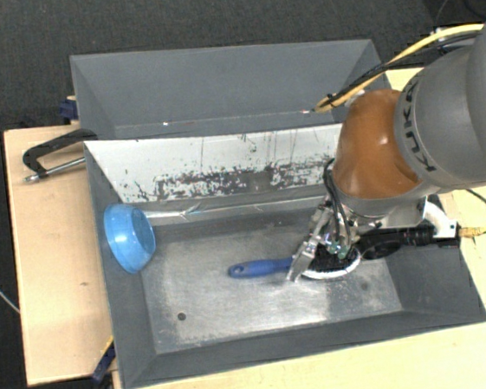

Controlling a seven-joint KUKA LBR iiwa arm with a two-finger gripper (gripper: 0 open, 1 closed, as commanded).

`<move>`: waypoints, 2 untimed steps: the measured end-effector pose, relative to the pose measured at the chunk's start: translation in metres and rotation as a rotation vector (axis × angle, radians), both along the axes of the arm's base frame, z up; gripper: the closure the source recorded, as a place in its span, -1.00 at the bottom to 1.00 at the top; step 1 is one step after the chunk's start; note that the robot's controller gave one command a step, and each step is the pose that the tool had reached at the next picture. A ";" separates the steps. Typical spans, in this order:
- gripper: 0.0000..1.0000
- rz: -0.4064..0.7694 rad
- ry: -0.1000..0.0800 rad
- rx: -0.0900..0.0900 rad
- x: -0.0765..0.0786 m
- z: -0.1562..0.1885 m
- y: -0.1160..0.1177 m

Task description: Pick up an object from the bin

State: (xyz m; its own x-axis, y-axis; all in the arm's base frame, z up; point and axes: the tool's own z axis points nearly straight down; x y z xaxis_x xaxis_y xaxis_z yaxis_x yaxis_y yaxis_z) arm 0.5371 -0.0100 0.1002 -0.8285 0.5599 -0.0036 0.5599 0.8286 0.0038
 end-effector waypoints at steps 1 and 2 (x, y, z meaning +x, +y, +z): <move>-1.00 -0.244 -0.008 0.002 -0.026 -0.027 0.019; -1.00 -0.242 -0.003 0.001 -0.024 -0.026 0.020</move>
Offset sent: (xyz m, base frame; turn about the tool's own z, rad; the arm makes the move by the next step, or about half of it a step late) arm -0.0297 0.0177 -0.0302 0.2454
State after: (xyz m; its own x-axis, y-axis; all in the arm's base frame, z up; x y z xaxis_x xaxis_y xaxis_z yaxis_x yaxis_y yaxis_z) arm 0.5131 0.0098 0.0744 -0.6700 0.7423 -0.0050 0.7423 0.6700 0.0063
